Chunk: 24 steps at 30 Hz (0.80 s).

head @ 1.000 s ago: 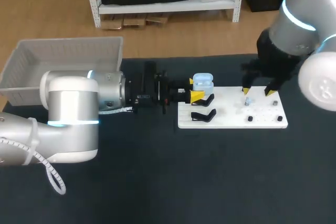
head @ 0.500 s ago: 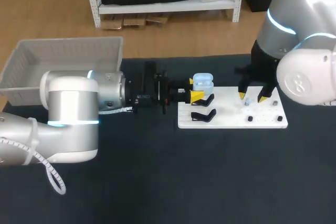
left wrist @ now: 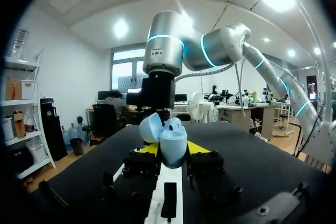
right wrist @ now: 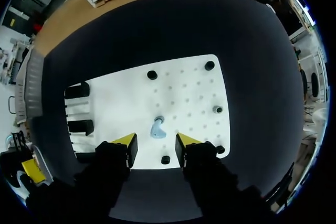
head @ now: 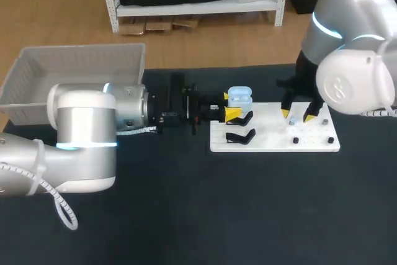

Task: Pick up each earbud case from the left stands, insert the matching earbuds, close the lid, and place the case in the box.

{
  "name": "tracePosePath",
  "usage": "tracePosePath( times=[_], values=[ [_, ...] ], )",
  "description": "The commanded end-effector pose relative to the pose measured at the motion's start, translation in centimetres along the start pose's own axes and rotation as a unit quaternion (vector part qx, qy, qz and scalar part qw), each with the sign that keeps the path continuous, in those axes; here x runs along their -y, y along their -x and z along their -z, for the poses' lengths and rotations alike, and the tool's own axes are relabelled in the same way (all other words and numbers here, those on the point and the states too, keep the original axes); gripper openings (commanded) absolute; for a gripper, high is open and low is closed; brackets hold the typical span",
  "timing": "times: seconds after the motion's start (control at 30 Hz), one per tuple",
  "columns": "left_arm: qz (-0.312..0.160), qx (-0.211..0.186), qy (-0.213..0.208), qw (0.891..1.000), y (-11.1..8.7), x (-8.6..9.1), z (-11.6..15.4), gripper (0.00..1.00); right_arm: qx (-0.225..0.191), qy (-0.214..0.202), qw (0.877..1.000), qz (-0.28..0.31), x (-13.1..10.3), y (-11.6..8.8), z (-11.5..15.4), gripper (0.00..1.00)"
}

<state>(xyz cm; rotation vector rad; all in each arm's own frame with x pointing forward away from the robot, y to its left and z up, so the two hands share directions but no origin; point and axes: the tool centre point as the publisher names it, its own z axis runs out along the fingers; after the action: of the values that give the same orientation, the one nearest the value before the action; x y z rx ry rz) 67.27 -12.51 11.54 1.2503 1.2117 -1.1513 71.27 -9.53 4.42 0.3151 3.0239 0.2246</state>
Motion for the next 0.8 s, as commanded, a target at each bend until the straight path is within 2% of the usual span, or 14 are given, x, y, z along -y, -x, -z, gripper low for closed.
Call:
tracePosePath(
  times=[0.03, 0.47, 0.8],
  values=[
    [-0.001, 0.002, 0.001, 1.0, -0.08, 0.01, 0.0, 0.0, -0.003, 0.002, 1.0, -0.004, 0.26, 0.44, -0.21, 0.44],
    [-0.001, 0.002, 0.001, 1.0, -0.08, 0.01, 0.0, 0.0, -0.011, 0.011, 1.0, -0.006, 0.33, 0.06, -0.57, 0.4],
    [-0.001, 0.002, 0.001, 1.0, -0.08, 0.01, 0.0, 0.0, -0.012, 0.004, 1.0, 0.004, 0.02, 0.2, -0.96, 0.32]
  ],
)
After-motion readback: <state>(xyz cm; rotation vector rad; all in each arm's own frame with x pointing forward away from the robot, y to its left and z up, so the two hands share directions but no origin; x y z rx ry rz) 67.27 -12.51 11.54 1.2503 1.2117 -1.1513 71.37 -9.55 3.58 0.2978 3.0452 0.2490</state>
